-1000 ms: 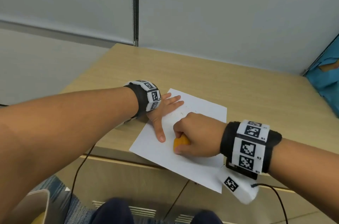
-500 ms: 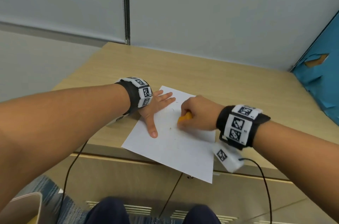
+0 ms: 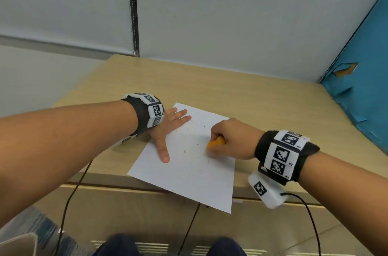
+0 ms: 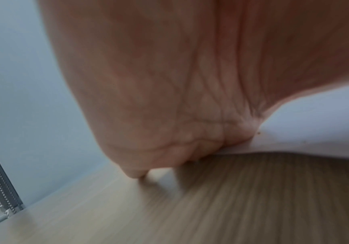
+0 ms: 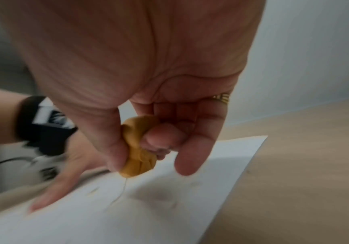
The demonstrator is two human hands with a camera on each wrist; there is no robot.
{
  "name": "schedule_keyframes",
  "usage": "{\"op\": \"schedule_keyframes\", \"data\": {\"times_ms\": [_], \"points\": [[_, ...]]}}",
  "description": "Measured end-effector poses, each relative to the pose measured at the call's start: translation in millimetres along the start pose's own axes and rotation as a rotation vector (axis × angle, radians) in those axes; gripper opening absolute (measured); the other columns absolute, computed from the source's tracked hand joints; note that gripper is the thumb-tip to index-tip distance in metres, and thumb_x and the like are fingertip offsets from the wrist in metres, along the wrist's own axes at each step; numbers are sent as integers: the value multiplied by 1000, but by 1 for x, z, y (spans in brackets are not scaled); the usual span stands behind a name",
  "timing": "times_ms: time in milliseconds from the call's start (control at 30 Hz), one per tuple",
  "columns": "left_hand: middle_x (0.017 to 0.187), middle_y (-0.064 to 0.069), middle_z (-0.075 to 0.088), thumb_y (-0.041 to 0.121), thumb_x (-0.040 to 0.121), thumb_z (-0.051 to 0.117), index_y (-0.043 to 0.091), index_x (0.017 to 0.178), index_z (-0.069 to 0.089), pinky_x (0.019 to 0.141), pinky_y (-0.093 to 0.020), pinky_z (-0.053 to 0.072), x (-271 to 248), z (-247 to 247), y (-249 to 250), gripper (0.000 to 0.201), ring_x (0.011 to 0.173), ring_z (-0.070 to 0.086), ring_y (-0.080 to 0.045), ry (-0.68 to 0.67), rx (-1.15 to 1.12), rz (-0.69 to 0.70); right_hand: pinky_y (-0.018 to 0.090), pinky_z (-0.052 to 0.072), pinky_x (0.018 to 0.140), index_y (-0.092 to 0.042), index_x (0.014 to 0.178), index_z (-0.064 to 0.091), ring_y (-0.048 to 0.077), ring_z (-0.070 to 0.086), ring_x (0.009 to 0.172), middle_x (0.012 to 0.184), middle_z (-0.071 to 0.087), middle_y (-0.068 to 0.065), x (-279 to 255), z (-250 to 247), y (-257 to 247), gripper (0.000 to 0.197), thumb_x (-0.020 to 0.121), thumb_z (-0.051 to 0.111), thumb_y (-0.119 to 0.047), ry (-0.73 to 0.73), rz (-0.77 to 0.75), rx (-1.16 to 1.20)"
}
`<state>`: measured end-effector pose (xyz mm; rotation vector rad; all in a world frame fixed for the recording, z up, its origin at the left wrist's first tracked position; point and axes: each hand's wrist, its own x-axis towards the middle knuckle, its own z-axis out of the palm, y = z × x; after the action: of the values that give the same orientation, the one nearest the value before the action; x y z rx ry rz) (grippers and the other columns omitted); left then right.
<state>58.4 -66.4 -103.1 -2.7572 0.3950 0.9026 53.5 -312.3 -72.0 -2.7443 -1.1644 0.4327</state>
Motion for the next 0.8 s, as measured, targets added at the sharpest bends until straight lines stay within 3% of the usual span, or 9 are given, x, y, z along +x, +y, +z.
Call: {"op": "schedule_keyframes", "data": {"times_ms": [100,200,367,500,567,667,800], "points": [[159,3,-34,94,21,56,31,149,-32,118,-55,-5,-1,1,0,168,148,-25,-27,-2,0,-6,29,48,58,-3,95,68,19,57,63,91,68,9,30,-11,9,31,91,70,-33,60,121,39],[160,2,-33,93,22,58,30,150,-31,118,-55,-5,0,-1,2,168,148,-25,-27,-8,0,-5,37,54,68,-3,92,69,29,65,78,97,73,15,52,-4,11,33,87,71,-35,83,167,7],[159,3,-36,85,39,70,30,149,-33,118,-53,-5,0,-1,-1,160,148,-26,-26,-20,15,7,37,52,69,-13,83,65,26,62,79,84,66,3,15,11,16,24,87,69,-36,65,93,12],[158,4,-36,92,23,58,30,148,-33,118,-51,-6,-1,-1,1,167,147,-28,-26,-31,31,6,34,46,64,-17,84,64,18,56,72,76,59,-5,-22,12,24,25,87,70,-41,-14,33,-14],[158,3,-36,90,28,64,29,149,-33,118,-51,-6,-1,-2,2,166,147,-28,-27,-27,37,4,34,47,65,-15,86,67,19,57,73,77,60,-5,-18,5,23,26,87,72,-41,-30,33,-9],[158,1,-36,79,49,77,28,149,-32,117,-52,-6,-3,-4,3,157,148,-26,-27,-15,30,3,32,47,66,-13,88,67,21,58,77,83,62,-1,11,-13,15,27,91,70,-39,74,72,25],[158,2,-36,79,47,77,30,149,-32,117,-54,-6,-5,-3,4,158,148,-25,-27,-10,20,-4,37,52,76,-10,96,66,25,63,88,98,67,6,51,-19,3,30,93,66,-40,107,126,-8]]}}
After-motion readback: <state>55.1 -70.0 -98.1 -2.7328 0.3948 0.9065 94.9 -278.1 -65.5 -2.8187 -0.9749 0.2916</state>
